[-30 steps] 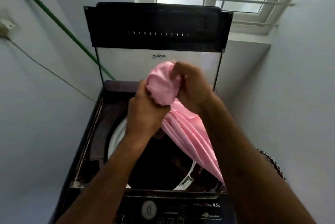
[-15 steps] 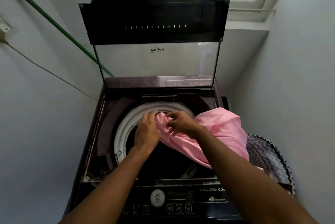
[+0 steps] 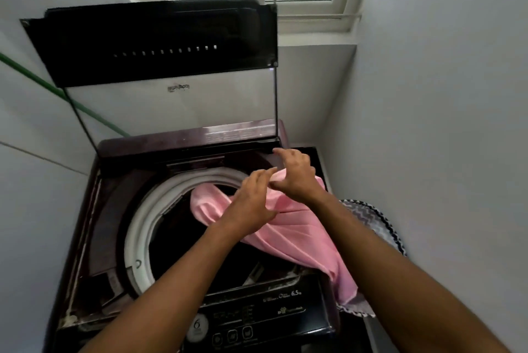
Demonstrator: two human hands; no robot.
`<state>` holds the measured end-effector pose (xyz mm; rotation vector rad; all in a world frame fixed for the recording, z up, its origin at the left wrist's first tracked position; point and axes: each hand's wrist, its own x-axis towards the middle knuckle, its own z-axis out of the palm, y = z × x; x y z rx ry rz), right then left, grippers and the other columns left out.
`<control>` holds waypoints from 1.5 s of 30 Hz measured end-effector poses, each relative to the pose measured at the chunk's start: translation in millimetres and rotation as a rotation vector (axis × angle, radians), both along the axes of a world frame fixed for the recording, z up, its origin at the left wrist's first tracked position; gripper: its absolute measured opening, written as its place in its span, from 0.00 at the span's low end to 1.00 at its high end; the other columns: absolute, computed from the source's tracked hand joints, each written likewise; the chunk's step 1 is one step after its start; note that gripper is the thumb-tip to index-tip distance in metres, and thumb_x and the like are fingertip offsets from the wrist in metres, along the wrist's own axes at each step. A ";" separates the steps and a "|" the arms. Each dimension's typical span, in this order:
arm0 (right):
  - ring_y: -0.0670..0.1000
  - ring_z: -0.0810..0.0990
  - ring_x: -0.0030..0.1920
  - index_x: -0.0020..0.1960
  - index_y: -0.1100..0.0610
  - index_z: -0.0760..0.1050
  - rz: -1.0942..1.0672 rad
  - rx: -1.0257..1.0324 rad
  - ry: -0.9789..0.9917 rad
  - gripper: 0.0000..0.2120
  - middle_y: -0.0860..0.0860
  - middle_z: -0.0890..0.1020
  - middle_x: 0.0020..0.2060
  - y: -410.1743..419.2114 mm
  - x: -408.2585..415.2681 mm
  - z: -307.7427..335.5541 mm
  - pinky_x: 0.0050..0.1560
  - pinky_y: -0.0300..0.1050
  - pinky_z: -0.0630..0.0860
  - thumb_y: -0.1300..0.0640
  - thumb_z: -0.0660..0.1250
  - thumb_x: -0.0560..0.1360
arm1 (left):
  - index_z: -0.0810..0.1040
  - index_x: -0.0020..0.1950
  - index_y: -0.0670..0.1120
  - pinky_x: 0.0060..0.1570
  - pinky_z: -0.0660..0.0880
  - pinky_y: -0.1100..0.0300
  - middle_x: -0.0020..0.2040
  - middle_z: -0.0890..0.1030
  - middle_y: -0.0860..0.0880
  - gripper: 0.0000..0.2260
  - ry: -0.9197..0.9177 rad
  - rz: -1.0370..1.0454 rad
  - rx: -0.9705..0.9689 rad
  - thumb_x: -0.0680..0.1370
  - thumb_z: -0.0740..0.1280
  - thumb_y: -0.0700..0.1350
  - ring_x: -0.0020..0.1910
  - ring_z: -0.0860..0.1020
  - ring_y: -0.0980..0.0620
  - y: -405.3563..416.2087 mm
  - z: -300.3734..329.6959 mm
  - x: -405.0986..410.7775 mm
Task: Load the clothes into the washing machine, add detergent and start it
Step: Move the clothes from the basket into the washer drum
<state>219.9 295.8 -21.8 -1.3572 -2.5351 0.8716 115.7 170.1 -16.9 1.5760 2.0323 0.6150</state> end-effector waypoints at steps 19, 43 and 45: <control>0.55 0.80 0.57 0.74 0.50 0.65 -0.074 -0.677 0.158 0.38 0.51 0.77 0.64 -9.6 104.8 -29.1 0.47 0.55 0.82 0.55 0.76 0.68 | 0.44 0.80 0.59 0.75 0.55 0.43 0.81 0.45 0.52 0.53 0.193 -0.206 -0.222 0.68 0.79 0.51 0.79 0.48 0.47 34.6 9.2 65.1; 0.49 0.76 0.34 0.41 0.65 0.75 0.208 -0.557 0.613 0.07 0.54 0.77 0.33 -110.9 -125.6 119.8 0.33 0.40 0.73 0.74 0.68 0.67 | 0.66 0.74 0.54 0.47 0.75 0.58 0.59 0.82 0.44 0.26 -0.117 0.535 0.354 0.78 0.68 0.42 0.54 0.81 0.45 -100.5 85.3 -83.5; 0.50 0.75 0.36 0.42 0.62 0.75 0.222 -0.494 0.576 0.07 0.54 0.77 0.35 -125.8 -147.2 100.0 0.36 0.45 0.73 0.70 0.69 0.67 | 0.68 0.70 0.55 0.47 0.73 0.60 0.58 0.81 0.47 0.23 -0.083 0.592 0.365 0.77 0.68 0.43 0.52 0.79 0.51 -114.7 69.1 -98.3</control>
